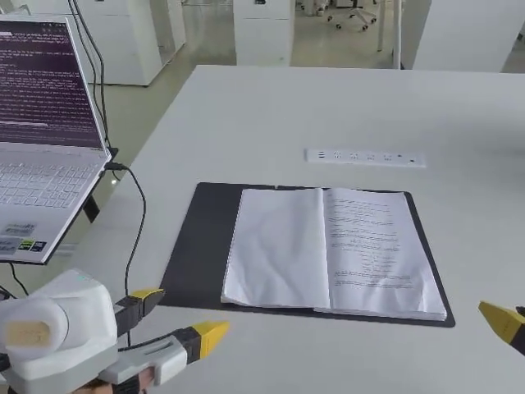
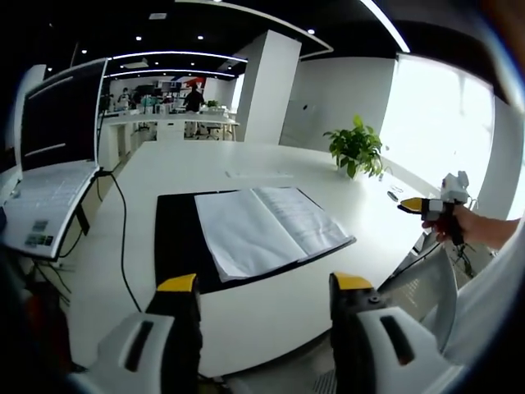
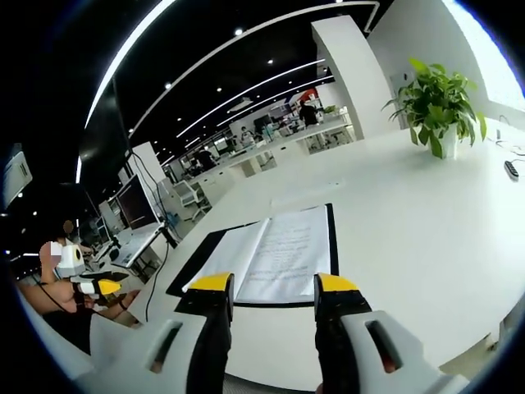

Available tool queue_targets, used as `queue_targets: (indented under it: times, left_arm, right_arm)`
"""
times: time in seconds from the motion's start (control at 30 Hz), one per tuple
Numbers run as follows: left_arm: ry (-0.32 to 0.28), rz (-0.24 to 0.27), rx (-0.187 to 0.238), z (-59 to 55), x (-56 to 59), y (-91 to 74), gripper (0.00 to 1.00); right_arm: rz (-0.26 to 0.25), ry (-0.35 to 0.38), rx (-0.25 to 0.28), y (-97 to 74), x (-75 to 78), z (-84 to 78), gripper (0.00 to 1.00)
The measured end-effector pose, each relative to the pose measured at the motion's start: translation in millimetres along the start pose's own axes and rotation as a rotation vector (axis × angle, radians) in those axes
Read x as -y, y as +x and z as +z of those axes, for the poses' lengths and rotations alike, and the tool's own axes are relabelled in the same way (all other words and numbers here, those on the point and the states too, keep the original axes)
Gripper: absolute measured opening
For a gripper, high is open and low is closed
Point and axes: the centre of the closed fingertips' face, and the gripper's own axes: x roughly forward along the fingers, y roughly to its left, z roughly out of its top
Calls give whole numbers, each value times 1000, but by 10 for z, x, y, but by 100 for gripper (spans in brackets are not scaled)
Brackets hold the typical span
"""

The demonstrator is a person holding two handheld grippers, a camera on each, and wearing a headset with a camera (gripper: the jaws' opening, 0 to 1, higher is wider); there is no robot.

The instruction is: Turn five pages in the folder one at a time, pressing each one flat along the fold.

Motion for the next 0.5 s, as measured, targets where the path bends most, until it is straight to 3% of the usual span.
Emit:
queue_targets:
  times: [0.23,0.33,0.5]
  left_arm:
    - [19,-18,-11,35,61,99,64]
    - [32,-32,-19,61,91,191,63]
    - [59,-70,-30,101,234,430,64]
  right_arm:
    - [1,-32,-22,46,6,-64,38]
    - [6,-31,-27,65,13,-83,39]
    - [1,-26,-35,95,65,-121,38]
